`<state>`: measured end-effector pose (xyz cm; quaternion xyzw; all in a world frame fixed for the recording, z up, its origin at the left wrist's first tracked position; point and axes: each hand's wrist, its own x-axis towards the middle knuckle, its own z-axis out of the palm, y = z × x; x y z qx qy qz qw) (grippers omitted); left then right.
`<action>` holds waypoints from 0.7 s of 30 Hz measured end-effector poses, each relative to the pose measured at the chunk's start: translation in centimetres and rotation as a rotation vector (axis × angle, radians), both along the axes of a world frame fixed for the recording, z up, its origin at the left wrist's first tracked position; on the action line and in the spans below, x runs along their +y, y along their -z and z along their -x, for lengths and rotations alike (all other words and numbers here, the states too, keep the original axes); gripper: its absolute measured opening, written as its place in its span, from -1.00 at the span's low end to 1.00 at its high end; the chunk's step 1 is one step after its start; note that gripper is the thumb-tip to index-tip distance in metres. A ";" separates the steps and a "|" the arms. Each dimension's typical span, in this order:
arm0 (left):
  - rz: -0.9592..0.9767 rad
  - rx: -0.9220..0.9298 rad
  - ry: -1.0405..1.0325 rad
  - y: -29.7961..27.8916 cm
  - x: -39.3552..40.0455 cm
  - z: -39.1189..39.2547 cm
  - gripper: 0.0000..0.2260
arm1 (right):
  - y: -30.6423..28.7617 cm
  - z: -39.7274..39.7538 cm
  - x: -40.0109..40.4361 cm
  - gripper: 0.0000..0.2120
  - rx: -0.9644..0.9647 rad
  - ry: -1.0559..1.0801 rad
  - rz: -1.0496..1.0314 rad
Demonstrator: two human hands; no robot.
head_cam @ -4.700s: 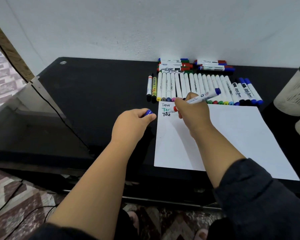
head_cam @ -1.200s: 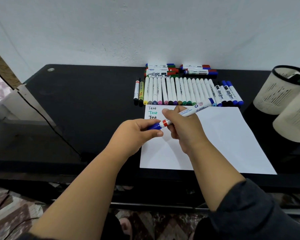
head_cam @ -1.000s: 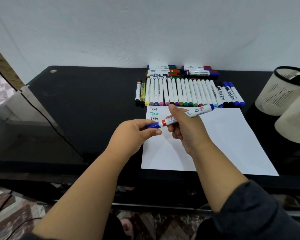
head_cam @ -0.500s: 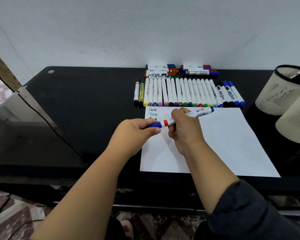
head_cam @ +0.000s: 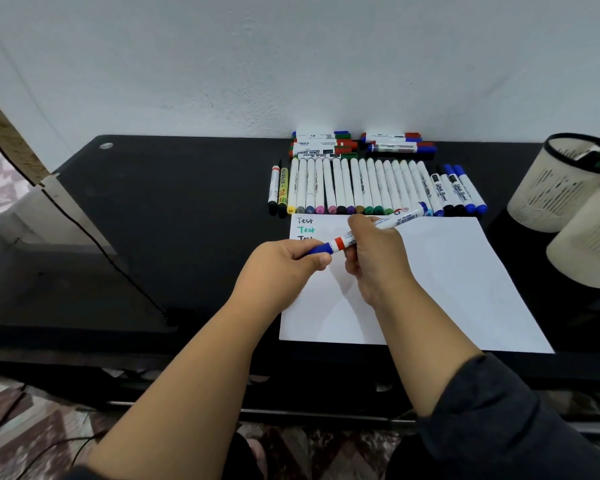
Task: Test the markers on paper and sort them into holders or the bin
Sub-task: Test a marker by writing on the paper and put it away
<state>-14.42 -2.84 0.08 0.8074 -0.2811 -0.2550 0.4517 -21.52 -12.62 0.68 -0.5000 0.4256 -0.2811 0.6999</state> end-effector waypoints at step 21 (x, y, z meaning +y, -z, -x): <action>0.103 -0.064 0.018 -5.9 -2.1 4.9 -0.77 | -4.8 7.8 -4.2 -0.68 0.603 -0.138 1.413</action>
